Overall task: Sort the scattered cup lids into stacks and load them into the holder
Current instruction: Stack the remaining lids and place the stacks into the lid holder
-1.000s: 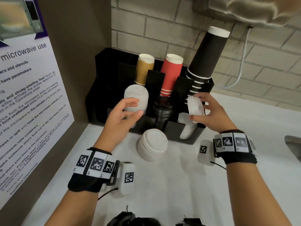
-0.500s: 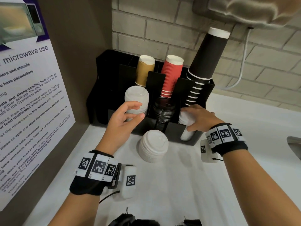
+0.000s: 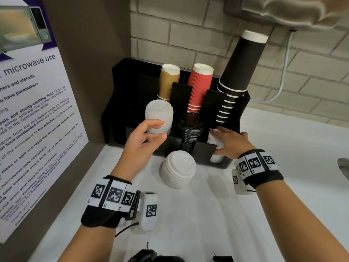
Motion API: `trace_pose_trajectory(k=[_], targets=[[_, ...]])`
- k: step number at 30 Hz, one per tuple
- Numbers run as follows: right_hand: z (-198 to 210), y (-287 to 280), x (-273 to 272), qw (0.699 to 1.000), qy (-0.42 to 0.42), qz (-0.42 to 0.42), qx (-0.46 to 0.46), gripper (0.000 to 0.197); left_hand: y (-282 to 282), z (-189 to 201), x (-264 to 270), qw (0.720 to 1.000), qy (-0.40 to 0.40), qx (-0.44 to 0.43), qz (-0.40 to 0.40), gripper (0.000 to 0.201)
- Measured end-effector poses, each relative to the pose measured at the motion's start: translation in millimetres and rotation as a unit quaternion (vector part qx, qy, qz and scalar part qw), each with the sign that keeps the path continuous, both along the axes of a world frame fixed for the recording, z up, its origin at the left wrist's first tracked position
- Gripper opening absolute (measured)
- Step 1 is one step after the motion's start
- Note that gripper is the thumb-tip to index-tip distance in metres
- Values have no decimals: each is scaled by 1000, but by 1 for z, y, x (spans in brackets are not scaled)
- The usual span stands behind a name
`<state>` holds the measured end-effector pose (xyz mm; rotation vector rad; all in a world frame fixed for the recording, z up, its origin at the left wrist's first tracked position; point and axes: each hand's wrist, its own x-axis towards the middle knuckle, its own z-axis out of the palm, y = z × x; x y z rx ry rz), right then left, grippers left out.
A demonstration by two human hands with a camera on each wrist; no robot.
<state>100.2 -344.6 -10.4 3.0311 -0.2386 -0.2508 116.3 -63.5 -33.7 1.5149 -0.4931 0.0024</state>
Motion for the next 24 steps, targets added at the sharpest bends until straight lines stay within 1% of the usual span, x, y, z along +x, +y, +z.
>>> trace_pose_trajectory(k=[4,6,9,10,11,12,13,14,15,16,17,18,19,20,22,24], targets=[[0,4,1,1000,10,7,-27,80,2,2,-1,1000,3,-1,3,25],[0,7,-2,999,21,4,-36,83,3,3,-2,1000,9,3,7,27],[6,8,-11,999,47,-20,-1,94,4,4,-3,1000,9,4,9,28],[12,10,-16,999,28,-28,20,93,5,4,-4,1000,9,1,10,28],[18,13,-21,998,-21,-28,45,89,6,4,-4,1000,8,-2,11,28],[24,17,-26,993,-91,-18,79,82,6,3,-4,1000,9,-5,11,28],[28,23,-32,977,-165,3,131,72,6,3,-3,1000,10,-8,12,28],[31,32,-38,956,-215,27,199,62,7,2,-3,1000,10,-9,12,28],[33,43,-43,937,-224,47,264,54,7,2,-4,1000,10,-9,12,28],[32,56,-48,930,-194,61,307,48,7,2,-4,1000,9,-10,12,28],[28,67,-51,933,-136,70,326,47,7,2,-5,1000,9,-11,12,28],[21,78,-54,941,-75,68,323,48,8,1,-6,1000,9,-11,12,27],[12,86,-54,950,-32,55,305,51,9,1,-7,1000,8,-10,12,27],[4,93,-53,958,-13,34,283,54,10,1,-7,1000,6,-9,13,27],[-11,103,-51,968,-4,-7,251,64,13,1,-8,1000,6,-10,16,27],[-22,110,-48,967,15,-28,251,78,16,0,-7,1000,8,-14,20,27]])
